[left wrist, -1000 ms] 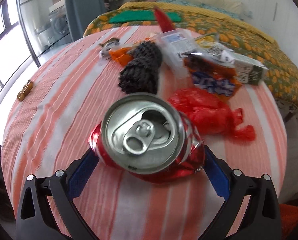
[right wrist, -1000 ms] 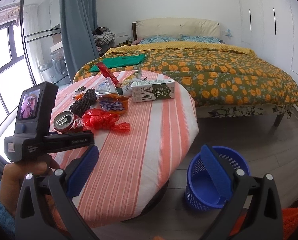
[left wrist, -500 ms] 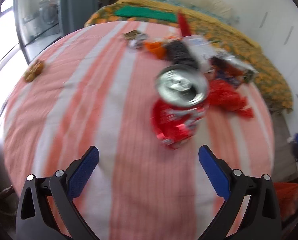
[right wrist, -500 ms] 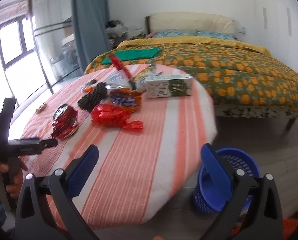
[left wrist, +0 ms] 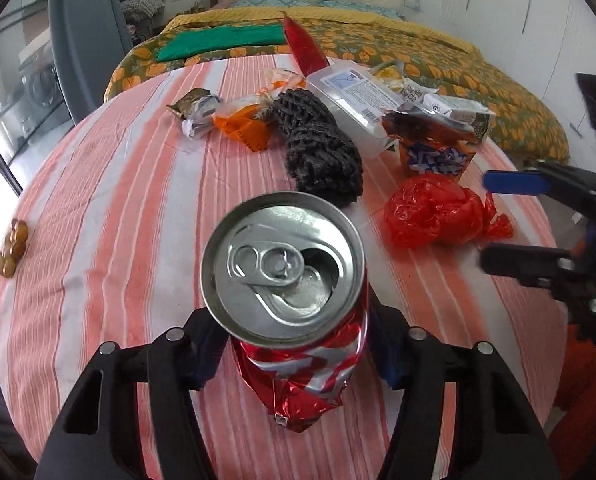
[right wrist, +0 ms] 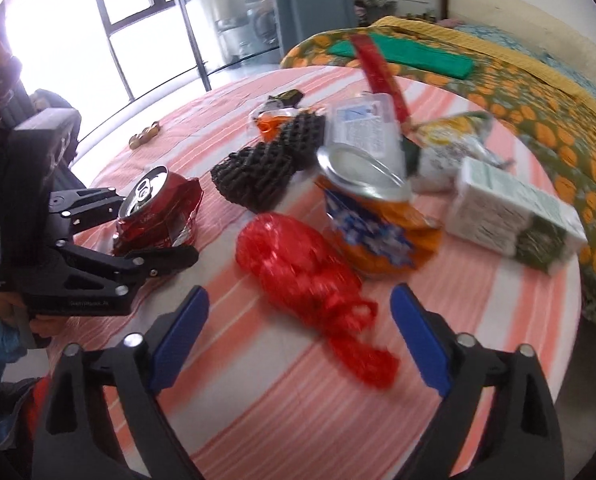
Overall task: Collect trash
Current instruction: 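Carry the red bag and can to the blue wastebasket and release both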
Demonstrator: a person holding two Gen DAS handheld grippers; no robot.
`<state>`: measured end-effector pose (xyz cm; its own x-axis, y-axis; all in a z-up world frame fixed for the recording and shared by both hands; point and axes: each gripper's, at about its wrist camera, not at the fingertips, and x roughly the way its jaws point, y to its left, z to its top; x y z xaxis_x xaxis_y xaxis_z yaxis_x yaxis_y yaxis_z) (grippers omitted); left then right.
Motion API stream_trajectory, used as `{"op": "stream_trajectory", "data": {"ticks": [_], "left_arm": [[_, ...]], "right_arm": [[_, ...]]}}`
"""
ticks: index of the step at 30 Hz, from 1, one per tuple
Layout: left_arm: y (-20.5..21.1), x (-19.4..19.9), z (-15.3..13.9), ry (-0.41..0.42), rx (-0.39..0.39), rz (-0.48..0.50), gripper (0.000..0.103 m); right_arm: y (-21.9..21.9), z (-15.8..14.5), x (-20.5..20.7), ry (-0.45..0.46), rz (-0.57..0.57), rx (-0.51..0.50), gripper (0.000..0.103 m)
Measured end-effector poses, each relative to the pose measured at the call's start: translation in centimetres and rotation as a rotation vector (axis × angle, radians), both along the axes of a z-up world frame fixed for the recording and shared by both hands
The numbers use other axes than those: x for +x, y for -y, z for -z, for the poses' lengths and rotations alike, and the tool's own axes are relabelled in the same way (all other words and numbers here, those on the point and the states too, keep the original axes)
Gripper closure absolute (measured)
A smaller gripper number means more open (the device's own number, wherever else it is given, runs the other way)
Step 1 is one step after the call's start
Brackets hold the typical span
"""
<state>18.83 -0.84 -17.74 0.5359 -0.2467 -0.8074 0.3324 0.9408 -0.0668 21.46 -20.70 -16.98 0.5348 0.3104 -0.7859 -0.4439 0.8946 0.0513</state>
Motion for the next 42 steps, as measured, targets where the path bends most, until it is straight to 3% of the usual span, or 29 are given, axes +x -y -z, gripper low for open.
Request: {"op": "stream_trajectory", "data": {"ticks": [3, 4, 7, 12, 17, 19, 21, 25, 28, 32, 40, 41, 42], "left_arm": [[-1.1, -0.6, -0.2, -0.01, -0.022, -0.021, 0.043], [-1.4, -1.0, -0.3, -0.009, -0.023, -0.024, 0.043], [-1.9, -2.1, -0.5, -0.017, -0.04, -0.03, 0.043], [0.5, -3.5, -1.6, -0.02, -0.075, 0.013, 0.043], [7.6, -4.4, -4.0, 0.0, -0.118, 0.146, 0.043], [11.6, -4.9, -4.8, -0.003, -0.136, 0.215, 0.043], [16.1, -5.3, -5.3, -0.019, -0.153, 0.287, 0.043], [24.2, -5.7, -5.1, -0.042, -0.127, 0.386, 0.043], [30.1, -5.6, -3.4, -0.068, -0.079, 0.433, 0.043], [36.2, -5.5, 0.0, -0.11, -0.018, 0.466, 0.043], [42.2, -4.2, 5.0, -0.122, 0.038, 0.476, 0.042], [42.7, -4.1, 5.5, -0.115, 0.044, 0.474, 0.038], [43.1, -3.9, 5.9, -0.106, 0.058, 0.468, 0.025]], "right_arm": [[-1.4, 1.1, 1.1, -0.043, -0.013, -0.08, 0.038], [-1.7, 1.2, 0.9, -0.051, -0.011, -0.105, 0.052], [-1.5, 0.7, -0.4, -0.055, -0.019, -0.077, 0.054], [3.0, -1.7, -3.7, -0.04, 0.095, 0.113, 0.055], [14.4, -3.7, -7.4, -0.045, 0.386, 0.31, 0.054], [19.1, -3.7, -8.6, -0.05, 0.51, 0.321, 0.054], [23.2, -3.6, -9.8, -0.046, 0.624, 0.27, 0.054], [29.8, -1.7, -12.1, -0.086, 0.79, 0.243, 0.054], [32.7, 0.8, -12.5, -0.114, 0.861, 0.24, 0.054], [36.4, 4.1, -13.5, -0.152, 0.932, 0.314, 0.054], [39.9, 6.5, -12.2, -0.196, 0.964, 0.427, 0.049], [40.0, 6.5, -12.1, -0.192, 0.963, 0.439, 0.042], [40.2, 6.4, -12.1, -0.182, 0.971, 0.446, 0.036]]}}
